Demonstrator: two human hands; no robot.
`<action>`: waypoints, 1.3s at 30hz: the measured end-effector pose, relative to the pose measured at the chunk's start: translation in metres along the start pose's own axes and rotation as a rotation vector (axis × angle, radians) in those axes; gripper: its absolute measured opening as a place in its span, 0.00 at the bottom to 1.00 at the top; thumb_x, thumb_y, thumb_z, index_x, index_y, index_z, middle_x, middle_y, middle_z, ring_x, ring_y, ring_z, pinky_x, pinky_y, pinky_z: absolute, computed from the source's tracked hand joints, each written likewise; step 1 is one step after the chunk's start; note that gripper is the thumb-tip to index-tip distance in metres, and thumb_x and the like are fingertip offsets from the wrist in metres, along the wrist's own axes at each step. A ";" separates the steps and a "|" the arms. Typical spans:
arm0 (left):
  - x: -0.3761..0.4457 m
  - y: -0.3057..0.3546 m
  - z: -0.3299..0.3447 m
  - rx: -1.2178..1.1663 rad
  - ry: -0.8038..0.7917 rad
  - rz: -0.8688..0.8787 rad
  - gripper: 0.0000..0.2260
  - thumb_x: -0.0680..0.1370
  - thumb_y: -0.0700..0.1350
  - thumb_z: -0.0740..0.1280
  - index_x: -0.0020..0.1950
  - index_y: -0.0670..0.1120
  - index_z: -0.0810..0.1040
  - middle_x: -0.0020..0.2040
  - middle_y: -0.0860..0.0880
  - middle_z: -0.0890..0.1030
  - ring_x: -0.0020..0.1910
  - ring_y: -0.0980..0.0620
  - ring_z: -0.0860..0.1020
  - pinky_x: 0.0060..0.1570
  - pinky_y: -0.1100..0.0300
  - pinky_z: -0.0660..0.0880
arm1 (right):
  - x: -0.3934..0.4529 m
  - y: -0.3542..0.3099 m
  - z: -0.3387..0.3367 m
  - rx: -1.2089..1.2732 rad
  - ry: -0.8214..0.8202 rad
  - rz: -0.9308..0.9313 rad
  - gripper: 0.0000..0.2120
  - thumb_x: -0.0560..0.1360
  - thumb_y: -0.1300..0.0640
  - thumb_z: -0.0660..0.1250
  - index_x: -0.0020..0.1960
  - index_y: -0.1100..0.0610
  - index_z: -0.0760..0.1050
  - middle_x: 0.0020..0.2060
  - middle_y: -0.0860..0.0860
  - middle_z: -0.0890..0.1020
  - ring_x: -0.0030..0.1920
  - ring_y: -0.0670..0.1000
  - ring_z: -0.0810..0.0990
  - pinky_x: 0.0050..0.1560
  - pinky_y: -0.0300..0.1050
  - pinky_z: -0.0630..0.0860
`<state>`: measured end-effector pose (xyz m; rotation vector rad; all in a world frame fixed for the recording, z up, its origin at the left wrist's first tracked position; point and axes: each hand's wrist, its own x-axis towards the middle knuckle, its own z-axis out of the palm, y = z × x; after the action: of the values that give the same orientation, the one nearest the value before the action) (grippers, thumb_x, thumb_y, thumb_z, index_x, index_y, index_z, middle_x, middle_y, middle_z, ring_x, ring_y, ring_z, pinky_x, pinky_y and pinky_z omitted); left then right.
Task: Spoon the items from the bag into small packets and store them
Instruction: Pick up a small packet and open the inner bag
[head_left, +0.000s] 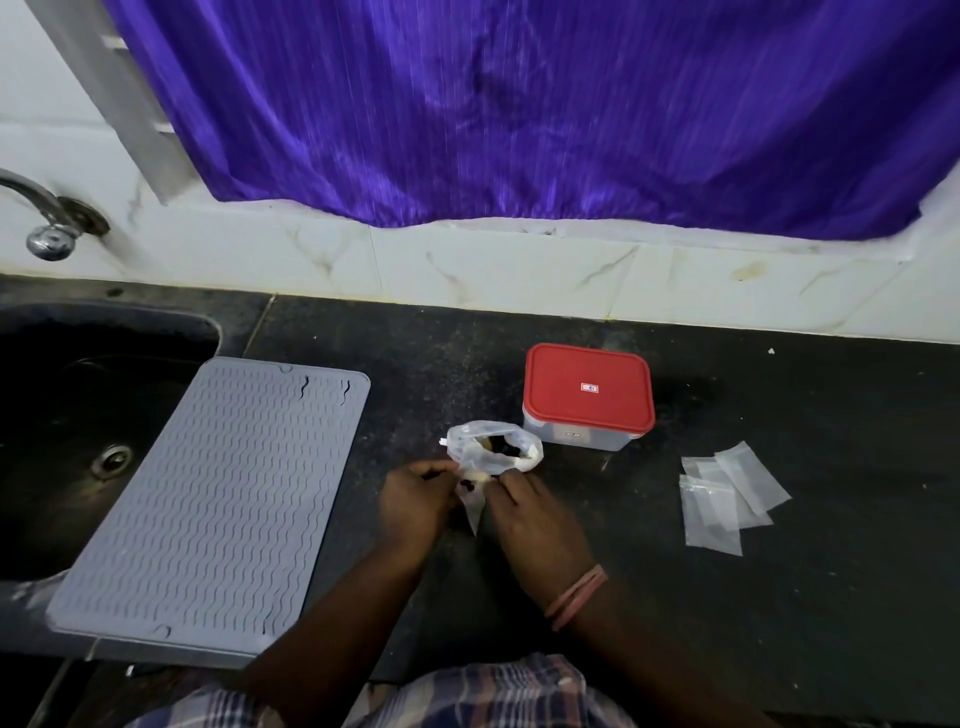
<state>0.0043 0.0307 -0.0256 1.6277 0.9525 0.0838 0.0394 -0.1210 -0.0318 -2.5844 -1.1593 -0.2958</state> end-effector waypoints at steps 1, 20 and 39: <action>0.000 0.000 -0.001 -0.027 -0.007 -0.015 0.07 0.76 0.41 0.71 0.44 0.50 0.88 0.40 0.49 0.88 0.39 0.50 0.87 0.48 0.48 0.84 | 0.000 0.002 -0.002 0.013 0.031 0.014 0.10 0.73 0.56 0.63 0.51 0.56 0.80 0.46 0.52 0.80 0.43 0.53 0.80 0.38 0.48 0.79; 0.004 0.017 -0.008 0.200 -0.039 0.125 0.07 0.78 0.45 0.70 0.48 0.55 0.87 0.44 0.57 0.86 0.46 0.58 0.84 0.47 0.62 0.79 | 0.048 0.037 0.032 0.171 -0.208 0.391 0.15 0.78 0.58 0.60 0.61 0.56 0.81 0.54 0.54 0.83 0.56 0.56 0.81 0.60 0.50 0.76; 0.003 0.111 -0.025 -0.306 -0.449 0.306 0.13 0.74 0.36 0.75 0.58 0.40 0.83 0.51 0.40 0.87 0.50 0.41 0.86 0.51 0.48 0.82 | 0.099 0.029 -0.084 1.226 0.309 0.657 0.04 0.75 0.62 0.72 0.41 0.60 0.80 0.33 0.54 0.81 0.35 0.47 0.76 0.38 0.41 0.75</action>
<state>0.0517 0.0549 0.0754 1.4120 0.3256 0.0648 0.1202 -0.0999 0.0710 -1.5657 -0.1584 0.1462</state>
